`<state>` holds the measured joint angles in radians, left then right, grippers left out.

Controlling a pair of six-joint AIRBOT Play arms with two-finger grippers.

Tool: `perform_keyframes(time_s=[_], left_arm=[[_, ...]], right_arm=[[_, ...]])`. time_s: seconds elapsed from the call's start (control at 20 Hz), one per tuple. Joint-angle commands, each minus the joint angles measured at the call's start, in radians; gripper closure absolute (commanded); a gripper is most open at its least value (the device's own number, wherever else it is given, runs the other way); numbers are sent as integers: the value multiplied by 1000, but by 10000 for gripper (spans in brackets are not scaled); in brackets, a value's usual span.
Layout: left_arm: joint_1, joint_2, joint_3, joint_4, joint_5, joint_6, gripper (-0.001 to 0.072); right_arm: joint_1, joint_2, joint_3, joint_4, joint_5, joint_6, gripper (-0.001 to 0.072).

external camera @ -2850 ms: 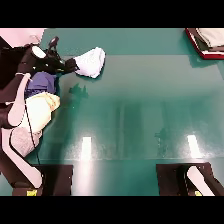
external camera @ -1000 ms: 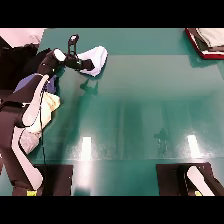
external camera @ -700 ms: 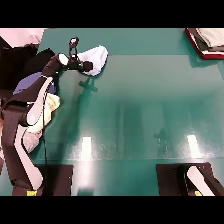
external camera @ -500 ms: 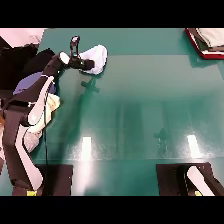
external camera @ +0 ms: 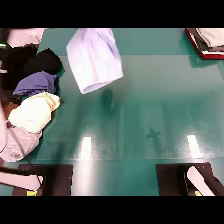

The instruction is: Fold the shirts.

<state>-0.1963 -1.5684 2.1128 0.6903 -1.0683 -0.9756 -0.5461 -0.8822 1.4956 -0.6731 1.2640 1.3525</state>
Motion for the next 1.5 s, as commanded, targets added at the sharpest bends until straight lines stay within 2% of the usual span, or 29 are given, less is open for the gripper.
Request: perform_keyframes(time_s=[0.0, 0.15, 0.35, 0.4, 0.45, 0.5, 0.65, 0.75, 0.9, 1.2, 1.45], left_arm=[[1, 172, 3, -154, -223, 67, 684], [-2, 209, -71, -157, -395, 27, 684], [-2, 212, -372, -129, -419, -32, 683], [-2, 213, -452, -97, -393, -56, 570], [-2, 213, -526, -32, -359, -87, 210], [1, 213, -576, 65, -338, -153, 85], [51, 218, -599, 279, -420, -264, 88], [98, 245, -633, 306, -454, -309, 88], [115, 363, -843, 313, -455, -323, 88], [115, 657, -1387, 300, -245, -435, 88], [115, 679, -1619, 243, -147, -441, 88]], right_arm=[[98, -35, 77, 42, -49, -42, 693], [195, -92, 135, 43, -19, -42, 693], [319, -141, 169, 42, 43, -41, 693], [337, -148, 169, 41, 51, -41, 692], [351, -155, 169, 41, 56, -41, 693], [352, -158, 169, 41, 60, -41, 692], [346, -156, 169, 0, 66, -41, 692], [347, -154, 169, -46, 84, -41, 693], [347, -154, 169, -95, 117, -41, 693], [347, -156, 169, -142, 117, -41, 693], [347, -156, 169, -142, 118, -41, 693]])
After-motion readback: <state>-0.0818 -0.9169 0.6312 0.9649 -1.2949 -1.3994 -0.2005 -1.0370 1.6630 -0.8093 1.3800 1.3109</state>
